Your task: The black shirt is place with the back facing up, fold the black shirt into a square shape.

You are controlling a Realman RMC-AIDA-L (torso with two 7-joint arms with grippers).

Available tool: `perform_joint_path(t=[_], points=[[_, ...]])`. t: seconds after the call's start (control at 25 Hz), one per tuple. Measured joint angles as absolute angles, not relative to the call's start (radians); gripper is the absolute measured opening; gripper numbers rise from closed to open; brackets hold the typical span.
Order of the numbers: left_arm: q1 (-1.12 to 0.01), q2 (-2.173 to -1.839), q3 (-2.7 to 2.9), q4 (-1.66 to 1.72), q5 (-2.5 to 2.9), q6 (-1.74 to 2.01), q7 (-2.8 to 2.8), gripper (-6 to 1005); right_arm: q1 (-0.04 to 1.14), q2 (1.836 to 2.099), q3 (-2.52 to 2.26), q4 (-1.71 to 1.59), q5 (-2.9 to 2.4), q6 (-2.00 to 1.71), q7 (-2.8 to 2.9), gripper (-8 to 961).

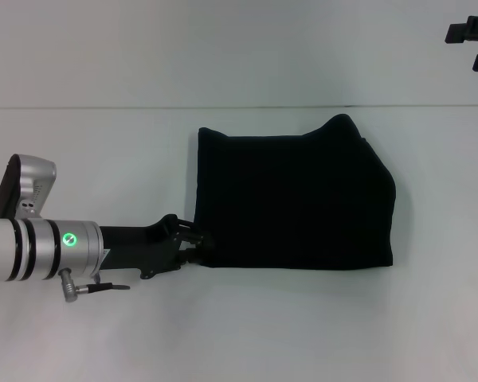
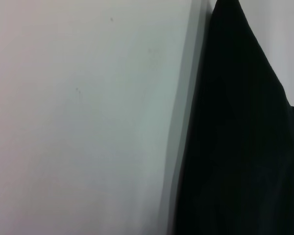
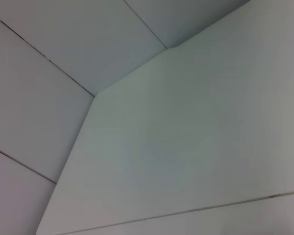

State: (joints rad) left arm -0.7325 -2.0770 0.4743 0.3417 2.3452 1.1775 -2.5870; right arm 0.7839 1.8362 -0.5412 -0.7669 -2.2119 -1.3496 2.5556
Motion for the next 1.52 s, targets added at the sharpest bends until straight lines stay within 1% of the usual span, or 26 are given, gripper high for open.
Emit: perform_joint_path(t=[0.32,0.44,0.8,1.0,1.28,1.52], points=[[-0.759,-2.076,0.537,0.341,2.353,1.167,-2.588,351,0.784,1.835,-0.524,-0.767,-2.212,-1.351,2.556,939],[-0.762,-2.080,0.556,0.348,2.353,1.166,-2.588,308,0.784,1.835,-0.522,-0.767,-2.212,-1.352,2.556,939],[-0.770,-2.074,0.578,0.356,2.353,1.170,-2.573,177,0.785,1.835,-0.518,-0.767,-2.212,-1.351,2.556,938],[-0.743,-2.068,0.574,0.394,2.350,1.212,-2.549,28,0.784,1.835,-0.518,-0.767,-2.212,-1.350,2.556,938],[-0.656,-2.067,0.554,0.493,2.347,1.359,-2.540,43,0.783,1.836,-0.518,-0.767,-2.212,-1.347,2.556,938],[-0.653,-2.066,0.551,0.488,2.337,1.371,-2.532,83,0.785,1.836,-0.518,-0.767,-2.212,-1.346,2.556,938]])
